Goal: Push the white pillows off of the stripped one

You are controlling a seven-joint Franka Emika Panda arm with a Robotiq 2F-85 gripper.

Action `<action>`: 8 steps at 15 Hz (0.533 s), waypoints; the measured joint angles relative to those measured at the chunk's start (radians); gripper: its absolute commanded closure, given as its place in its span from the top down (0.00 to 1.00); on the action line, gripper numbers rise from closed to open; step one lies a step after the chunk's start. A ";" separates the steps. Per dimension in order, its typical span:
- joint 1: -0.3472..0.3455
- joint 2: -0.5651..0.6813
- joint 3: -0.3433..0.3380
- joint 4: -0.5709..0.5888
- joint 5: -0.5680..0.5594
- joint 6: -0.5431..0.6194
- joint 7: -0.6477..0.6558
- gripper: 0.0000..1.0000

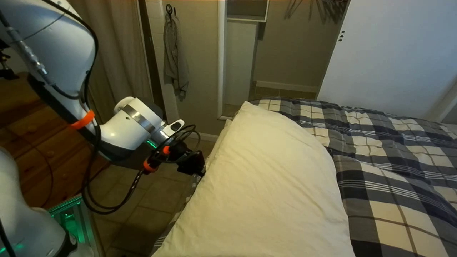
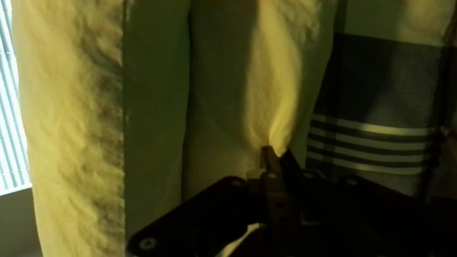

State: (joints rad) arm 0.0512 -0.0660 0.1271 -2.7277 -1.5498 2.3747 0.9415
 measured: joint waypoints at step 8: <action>-0.033 -0.181 -0.145 0.027 0.006 0.064 -0.022 0.06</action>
State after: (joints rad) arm 0.0178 -0.2472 -0.0182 -2.7002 -1.5435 2.4390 0.9196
